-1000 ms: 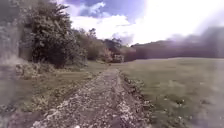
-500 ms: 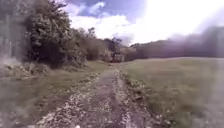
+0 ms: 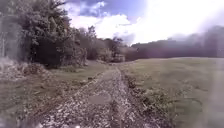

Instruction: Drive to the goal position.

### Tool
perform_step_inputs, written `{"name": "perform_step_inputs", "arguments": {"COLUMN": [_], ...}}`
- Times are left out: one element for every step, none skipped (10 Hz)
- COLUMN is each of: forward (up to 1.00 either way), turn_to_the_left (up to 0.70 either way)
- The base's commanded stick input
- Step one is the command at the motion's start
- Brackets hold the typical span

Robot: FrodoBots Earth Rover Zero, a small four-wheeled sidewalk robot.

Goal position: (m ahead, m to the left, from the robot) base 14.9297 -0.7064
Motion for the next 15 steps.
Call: {"name": "perform_step_inputs", "arguments": {"forward": [0.85, 0.85, 0.85, 0.85, 0.85, 0.85, 0.85, 0.85, 0.85, 0.85, 0.85, 0.85, 0.85, 0.85, 0.85], "turn_to_the_left": [0.00, 0.00, 0.00, 0.00, 0.00, 0.00, 0.00, 0.00, 0.00, 0.00, 0.00, 0.00, 0.00, 0.00, 0.00]}}
